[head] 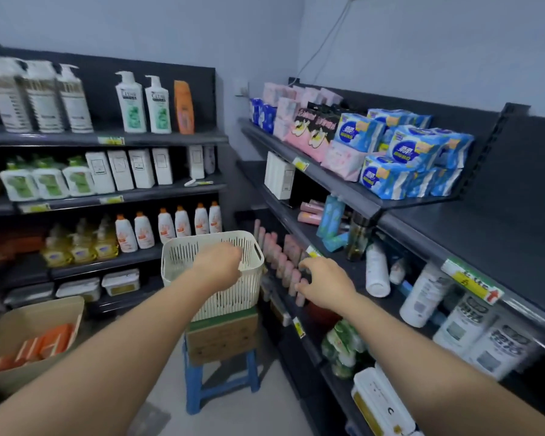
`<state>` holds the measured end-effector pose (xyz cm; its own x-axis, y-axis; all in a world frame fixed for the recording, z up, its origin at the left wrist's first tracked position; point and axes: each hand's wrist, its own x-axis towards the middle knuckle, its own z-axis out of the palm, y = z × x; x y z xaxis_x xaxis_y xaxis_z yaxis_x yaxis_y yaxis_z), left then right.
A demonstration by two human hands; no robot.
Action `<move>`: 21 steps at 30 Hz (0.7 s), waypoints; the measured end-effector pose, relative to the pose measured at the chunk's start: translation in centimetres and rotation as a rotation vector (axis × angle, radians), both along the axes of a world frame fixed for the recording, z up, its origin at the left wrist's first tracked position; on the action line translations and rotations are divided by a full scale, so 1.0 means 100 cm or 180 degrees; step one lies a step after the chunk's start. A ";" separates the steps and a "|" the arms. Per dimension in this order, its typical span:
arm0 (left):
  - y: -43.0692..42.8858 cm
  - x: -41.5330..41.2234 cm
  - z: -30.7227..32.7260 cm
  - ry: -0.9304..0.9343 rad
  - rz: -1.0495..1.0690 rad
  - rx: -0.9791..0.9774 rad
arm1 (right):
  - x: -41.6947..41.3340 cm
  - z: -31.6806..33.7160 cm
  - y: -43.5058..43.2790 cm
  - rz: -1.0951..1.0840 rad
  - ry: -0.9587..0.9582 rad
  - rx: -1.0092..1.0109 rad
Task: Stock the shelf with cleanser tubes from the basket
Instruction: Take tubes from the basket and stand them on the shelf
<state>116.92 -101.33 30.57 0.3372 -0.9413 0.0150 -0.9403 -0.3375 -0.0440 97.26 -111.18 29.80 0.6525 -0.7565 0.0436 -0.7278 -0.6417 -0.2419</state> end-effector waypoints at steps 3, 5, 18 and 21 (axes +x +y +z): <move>-0.006 0.036 -0.009 0.0019 0.0108 0.0053 | 0.040 -0.009 -0.011 0.0115 0.0046 0.0032; -0.009 0.057 -0.015 0.0078 0.0146 0.0111 | 0.062 -0.014 -0.017 0.0215 0.0082 0.0054; -0.047 0.154 -0.057 0.0207 0.0553 0.0493 | 0.174 -0.051 -0.071 0.0525 0.0226 0.0275; -0.068 0.171 -0.071 0.0199 0.0606 0.0579 | 0.197 -0.064 -0.095 0.0598 0.0257 0.0393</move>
